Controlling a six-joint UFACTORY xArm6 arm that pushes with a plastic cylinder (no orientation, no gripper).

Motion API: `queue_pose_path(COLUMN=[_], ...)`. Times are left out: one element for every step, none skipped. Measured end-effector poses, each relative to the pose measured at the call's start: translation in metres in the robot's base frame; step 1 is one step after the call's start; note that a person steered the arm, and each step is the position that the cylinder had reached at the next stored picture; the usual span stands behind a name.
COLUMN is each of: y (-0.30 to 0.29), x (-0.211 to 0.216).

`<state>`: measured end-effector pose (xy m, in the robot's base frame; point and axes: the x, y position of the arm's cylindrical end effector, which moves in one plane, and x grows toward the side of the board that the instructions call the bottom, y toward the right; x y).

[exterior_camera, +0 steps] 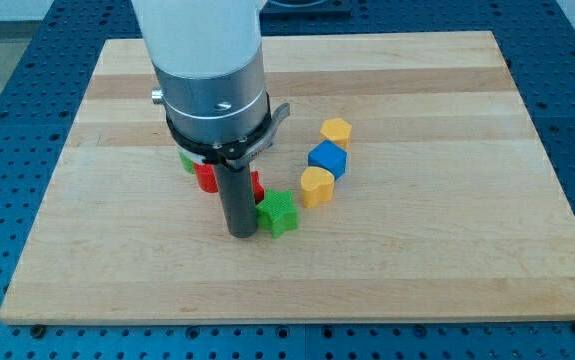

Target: Move the red circle diagonal to the red star

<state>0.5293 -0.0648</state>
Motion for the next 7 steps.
queue_pose_path(y=[-0.001,-0.022,-0.037,-0.035,-0.033,-0.019,-0.011], x=[0.000,0.010,0.013,-0.004,-0.004,-0.013,-0.022])
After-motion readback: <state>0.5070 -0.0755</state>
